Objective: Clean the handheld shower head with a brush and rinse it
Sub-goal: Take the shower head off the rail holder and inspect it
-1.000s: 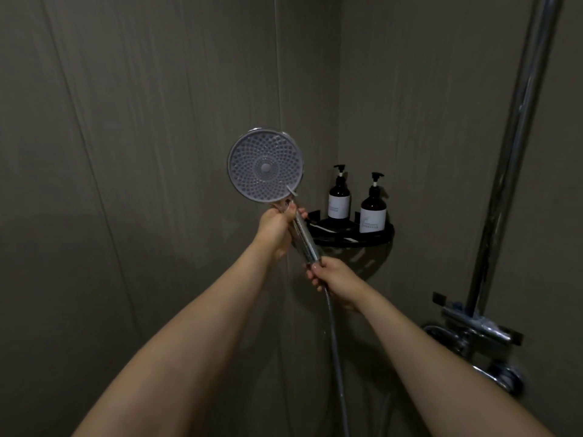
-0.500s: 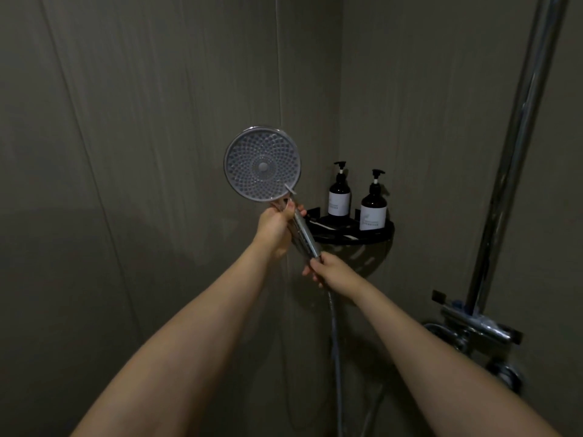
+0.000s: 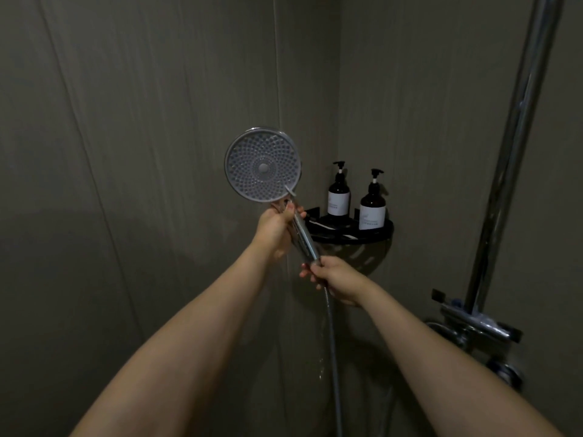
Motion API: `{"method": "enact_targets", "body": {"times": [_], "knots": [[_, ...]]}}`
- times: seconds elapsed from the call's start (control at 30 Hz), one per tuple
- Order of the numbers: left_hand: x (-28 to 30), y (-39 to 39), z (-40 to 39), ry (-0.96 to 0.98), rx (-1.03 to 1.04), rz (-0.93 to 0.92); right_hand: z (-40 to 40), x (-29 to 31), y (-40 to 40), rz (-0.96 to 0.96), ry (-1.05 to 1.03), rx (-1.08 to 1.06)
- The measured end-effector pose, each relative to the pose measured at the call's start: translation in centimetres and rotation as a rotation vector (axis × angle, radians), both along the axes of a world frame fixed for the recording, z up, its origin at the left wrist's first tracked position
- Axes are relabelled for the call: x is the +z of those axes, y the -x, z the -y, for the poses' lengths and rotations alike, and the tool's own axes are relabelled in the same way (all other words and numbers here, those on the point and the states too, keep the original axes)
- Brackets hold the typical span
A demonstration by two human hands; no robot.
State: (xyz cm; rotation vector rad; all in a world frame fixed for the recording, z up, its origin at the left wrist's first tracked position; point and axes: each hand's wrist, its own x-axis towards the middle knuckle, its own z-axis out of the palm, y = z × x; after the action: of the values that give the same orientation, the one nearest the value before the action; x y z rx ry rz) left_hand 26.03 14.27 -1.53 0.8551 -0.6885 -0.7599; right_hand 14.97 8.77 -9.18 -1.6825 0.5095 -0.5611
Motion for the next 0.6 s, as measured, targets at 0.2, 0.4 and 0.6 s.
{"method": "enact_targets", "body": {"times": [0.2, 0.4, 0.6], "knots": [[-0.3, 0.2, 0.0, -0.004, 0.024, -0.029, 0.0, -0.7, 0.0, 0.0, 0.191, -0.151], [0.0, -0.1, 0.2, 0.02, 0.015, -0.056, -0.1, -0.3, 0.3, 0.069, 0.109, -0.104], [-0.4, 0.3, 0.0, 0.004, -0.024, -0.053, 0.2, -0.6, 1.2, 0.015, -0.09, 0.023]]}}
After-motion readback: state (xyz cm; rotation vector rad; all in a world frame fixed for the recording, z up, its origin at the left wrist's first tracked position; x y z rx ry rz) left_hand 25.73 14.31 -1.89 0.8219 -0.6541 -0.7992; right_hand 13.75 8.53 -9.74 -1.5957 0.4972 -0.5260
